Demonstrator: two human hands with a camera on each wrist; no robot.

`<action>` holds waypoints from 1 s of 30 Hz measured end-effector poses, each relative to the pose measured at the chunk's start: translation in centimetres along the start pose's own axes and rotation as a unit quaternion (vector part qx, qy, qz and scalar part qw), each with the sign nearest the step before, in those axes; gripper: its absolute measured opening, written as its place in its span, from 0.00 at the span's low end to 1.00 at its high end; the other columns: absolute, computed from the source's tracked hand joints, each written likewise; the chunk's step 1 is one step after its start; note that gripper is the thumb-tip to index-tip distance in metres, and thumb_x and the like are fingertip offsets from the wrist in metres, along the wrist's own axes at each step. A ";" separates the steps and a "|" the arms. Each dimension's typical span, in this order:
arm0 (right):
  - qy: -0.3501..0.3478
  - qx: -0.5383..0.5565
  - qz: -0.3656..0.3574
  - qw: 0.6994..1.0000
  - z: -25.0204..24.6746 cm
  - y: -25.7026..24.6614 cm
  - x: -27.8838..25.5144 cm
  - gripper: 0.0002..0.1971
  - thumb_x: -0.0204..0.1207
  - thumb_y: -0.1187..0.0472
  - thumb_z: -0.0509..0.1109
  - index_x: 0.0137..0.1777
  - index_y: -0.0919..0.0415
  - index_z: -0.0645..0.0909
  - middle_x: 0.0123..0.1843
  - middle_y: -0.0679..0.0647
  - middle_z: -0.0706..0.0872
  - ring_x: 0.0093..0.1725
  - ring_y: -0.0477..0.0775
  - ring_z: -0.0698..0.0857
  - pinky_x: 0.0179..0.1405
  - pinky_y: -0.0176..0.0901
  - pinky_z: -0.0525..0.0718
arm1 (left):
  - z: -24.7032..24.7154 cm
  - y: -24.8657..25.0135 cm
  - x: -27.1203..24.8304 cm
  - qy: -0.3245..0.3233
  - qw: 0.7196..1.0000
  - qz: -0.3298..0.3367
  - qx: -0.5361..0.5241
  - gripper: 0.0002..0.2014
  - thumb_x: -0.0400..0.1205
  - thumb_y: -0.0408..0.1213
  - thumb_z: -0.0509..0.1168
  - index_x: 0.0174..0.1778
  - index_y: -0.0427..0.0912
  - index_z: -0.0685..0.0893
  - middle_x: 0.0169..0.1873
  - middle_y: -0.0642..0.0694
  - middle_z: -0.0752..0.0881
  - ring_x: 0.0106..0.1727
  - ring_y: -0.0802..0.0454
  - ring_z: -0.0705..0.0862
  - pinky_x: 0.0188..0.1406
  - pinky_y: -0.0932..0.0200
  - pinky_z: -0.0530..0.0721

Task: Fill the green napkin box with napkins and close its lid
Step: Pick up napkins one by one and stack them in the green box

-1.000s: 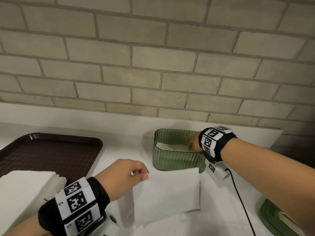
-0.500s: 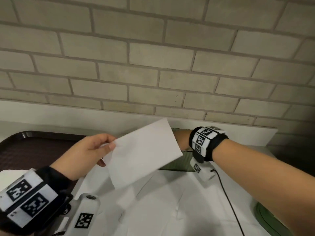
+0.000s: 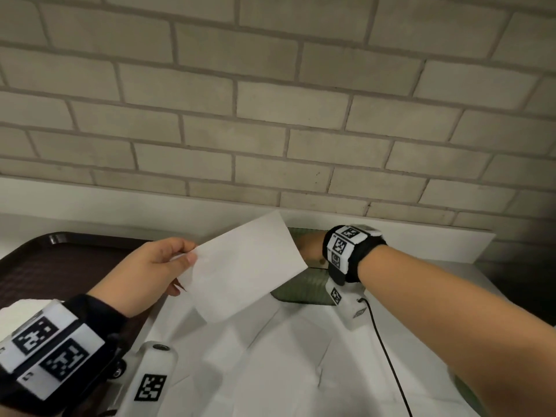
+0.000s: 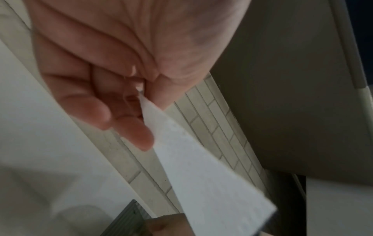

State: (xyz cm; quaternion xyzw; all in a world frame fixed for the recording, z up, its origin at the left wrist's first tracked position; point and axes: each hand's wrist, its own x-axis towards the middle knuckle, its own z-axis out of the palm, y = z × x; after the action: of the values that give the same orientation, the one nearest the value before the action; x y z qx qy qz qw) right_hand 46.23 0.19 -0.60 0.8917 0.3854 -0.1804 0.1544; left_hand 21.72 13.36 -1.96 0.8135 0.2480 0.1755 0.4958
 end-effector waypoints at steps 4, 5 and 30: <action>-0.033 -0.064 0.022 0.997 2.0 5.5 7.1 0.28 0.75 0.45 0.71 0.73 0.53 0.75 0.74 0.51 0.77 0.67 0.50 0.79 0.68 0.45 0.78 | -1.1 -1.0 0.7 0.062 0.997 -0.022 -0.043 0.11 0.85 0.34 0.58 0.44 0.47 0.85 0.30 0.51 0.89 0.23 0.61 0.83 0.30 0.62 0.82; -0.038 -0.073 0.045 0.996 2.3 6.4 7.2 0.25 0.76 0.49 0.70 0.73 0.54 0.76 0.73 0.53 0.78 0.69 0.53 0.79 0.66 0.46 0.78 | -1.4 -1.1 0.9 0.075 0.995 -0.027 -0.060 0.11 0.85 0.34 0.58 0.44 0.47 0.84 0.29 0.52 0.88 0.22 0.62 0.83 0.27 0.64 0.82; -0.081 -0.109 -0.030 0.990 4.2 4.9 0.8 0.29 0.85 0.71 0.52 0.84 0.54 0.51 0.85 0.55 0.54 0.83 0.56 0.58 0.77 0.45 0.59 | 0.5 0.1 1.6 0.060 0.991 -0.039 -0.113 0.10 0.86 0.34 0.57 0.47 0.47 0.84 0.33 0.47 0.85 0.24 0.59 0.82 0.30 0.62 0.79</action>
State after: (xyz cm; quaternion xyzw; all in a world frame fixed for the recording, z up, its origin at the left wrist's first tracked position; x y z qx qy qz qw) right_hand 49.51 -4.27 -4.06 0.8400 0.4156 -0.2136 0.2758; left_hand 23.32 13.94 -2.04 0.7299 0.2877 0.2317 0.5752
